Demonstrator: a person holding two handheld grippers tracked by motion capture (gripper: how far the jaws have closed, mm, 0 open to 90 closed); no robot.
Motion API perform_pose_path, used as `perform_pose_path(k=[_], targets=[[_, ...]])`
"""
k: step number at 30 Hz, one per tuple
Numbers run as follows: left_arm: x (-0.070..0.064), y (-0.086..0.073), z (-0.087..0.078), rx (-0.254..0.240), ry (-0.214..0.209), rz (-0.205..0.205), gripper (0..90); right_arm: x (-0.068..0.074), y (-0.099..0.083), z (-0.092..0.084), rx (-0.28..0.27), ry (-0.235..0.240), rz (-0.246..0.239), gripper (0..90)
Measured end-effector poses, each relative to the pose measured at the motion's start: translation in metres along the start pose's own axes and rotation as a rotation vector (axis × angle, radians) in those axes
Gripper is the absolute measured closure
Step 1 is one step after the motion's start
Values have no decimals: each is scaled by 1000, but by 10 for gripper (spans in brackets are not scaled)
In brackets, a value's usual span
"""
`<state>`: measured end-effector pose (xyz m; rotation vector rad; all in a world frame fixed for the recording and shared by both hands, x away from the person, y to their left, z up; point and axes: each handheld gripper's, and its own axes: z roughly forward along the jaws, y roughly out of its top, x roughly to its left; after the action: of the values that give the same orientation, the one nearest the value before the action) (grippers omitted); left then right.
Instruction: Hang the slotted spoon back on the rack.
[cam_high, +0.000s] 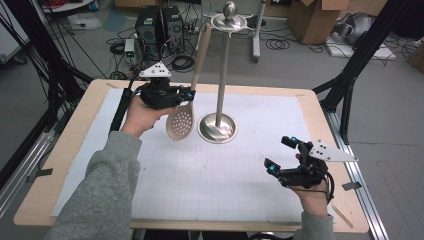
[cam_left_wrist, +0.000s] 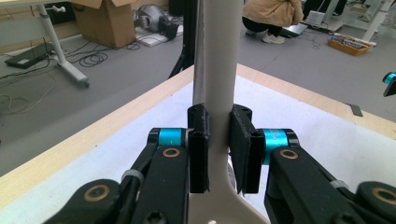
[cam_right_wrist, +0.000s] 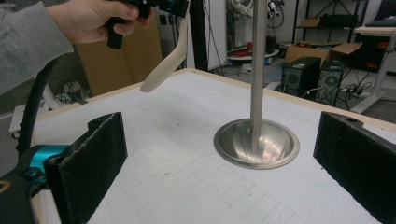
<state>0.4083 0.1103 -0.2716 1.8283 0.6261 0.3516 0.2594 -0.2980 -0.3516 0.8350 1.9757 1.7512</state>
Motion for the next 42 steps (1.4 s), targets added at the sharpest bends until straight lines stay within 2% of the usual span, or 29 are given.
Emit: perform_pose_path(k=[6, 15, 20, 23, 27, 30, 35, 37, 39, 41, 42], targets=[[-2, 0, 5, 7, 9, -2, 777, 0, 0, 0, -2, 1, -3, 16], [-8, 1, 15, 17, 59, 6, 775, 0, 0, 0, -1, 0, -1, 16], [-8, 1, 20, 16, 62, 1, 774, 0, 1, -1, -5, -2, 0, 16], [-10, 1, 23, 22, 102, 38, 754, 0, 1, -2, -7, 0, -1, 16], [-11, 0, 23, 11, 85, 65, 649, 0, 0, -2, -6, -1, 0, 17], [-9, -1, 19, 5, 53, 65, 564, 0, 0, -3, -9, -2, 0, 17], [-3, -11, 8, -51, -2, 73, 395, -1, 1, -4, -11, -7, -1, 17], [0, -17, 4, -57, -1, 78, 295, -1, 1, -4, -14, -9, -3, 16], [2, -23, -2, -66, 10, 81, 243, 0, 1, -4, -10, -9, -1, 16], [4, -29, -8, -69, 14, 58, 130, 0, 1, -3, -9, -10, 1, 16], [4, -31, -11, -59, 12, 53, 103, 0, 1, -3, -12, -7, 2, 16]])
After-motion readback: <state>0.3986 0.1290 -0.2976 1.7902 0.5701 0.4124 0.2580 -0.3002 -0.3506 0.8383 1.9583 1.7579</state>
